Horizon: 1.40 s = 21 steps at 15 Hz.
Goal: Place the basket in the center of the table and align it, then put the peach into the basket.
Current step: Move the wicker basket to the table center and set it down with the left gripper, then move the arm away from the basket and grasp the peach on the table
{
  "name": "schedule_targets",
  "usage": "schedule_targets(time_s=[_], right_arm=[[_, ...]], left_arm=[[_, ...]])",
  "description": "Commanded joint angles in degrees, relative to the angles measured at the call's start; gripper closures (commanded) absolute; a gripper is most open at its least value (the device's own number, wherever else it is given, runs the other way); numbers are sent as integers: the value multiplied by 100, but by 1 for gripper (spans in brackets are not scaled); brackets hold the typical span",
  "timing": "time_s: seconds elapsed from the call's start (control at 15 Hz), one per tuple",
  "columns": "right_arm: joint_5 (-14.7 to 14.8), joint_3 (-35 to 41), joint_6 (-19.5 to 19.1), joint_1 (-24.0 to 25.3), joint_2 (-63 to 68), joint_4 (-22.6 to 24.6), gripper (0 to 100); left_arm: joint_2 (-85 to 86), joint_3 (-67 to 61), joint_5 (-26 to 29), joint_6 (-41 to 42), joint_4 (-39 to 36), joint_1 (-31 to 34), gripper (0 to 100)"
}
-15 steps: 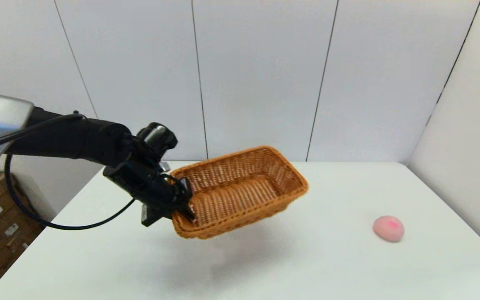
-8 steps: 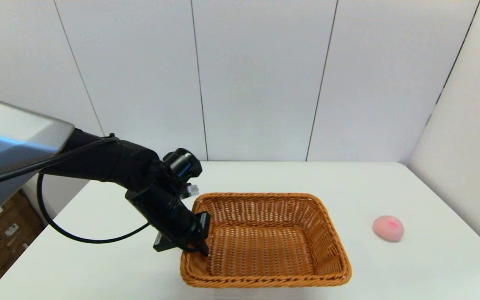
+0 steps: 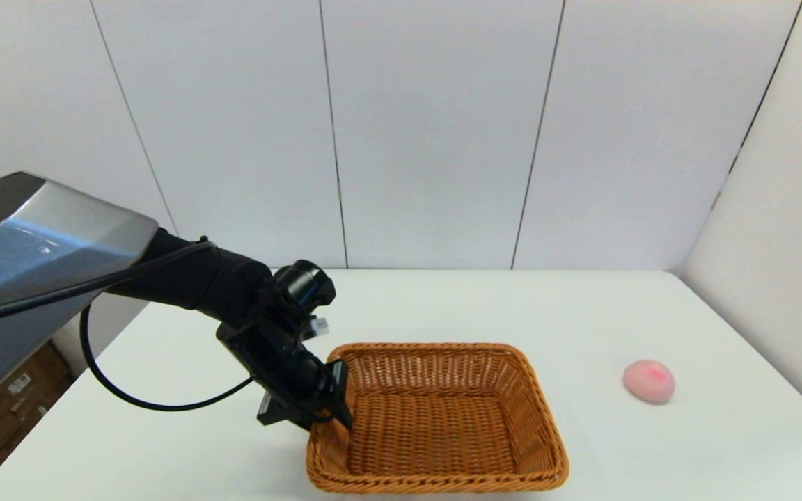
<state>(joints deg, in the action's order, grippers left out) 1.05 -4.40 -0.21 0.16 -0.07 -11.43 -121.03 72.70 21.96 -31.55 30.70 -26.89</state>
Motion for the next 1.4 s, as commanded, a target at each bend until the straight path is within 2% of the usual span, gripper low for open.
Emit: schedule_targets(time_s=[0.07, 0.27, 0.47, 0.67, 0.8, 1.0, 1.2, 1.4], right_arm=[[1, 1, 3, 2, 16, 1, 0], [1, 1, 3, 2, 7, -8, 0], [1, 1, -6, 2, 7, -8, 0], [1, 1, 3, 2, 7, -8, 0], [1, 1, 3, 2, 7, -8, 0], [1, 1, 3, 2, 7, 1, 0], [1, 1, 3, 2, 7, 1, 0], [1, 1, 3, 2, 7, 1, 0]], left_arm=[[35, 95, -16, -27, 33, 105, 0], [589, 341, -77, 70, 103, 782, 0], [1344, 358, -754, 860, 454, 1713, 0], [2382, 271, -1071, 1160, 1079, 2285, 0], [3323, -37, -1492, 1177, 1395, 2355, 0], [4676, -916, -2187, 1116, 1369, 2346, 0], [6135, -2041, -2363, 1160, 1211, 2346, 0], [7620, -3104, -3039, 1239, 1000, 2338, 0]])
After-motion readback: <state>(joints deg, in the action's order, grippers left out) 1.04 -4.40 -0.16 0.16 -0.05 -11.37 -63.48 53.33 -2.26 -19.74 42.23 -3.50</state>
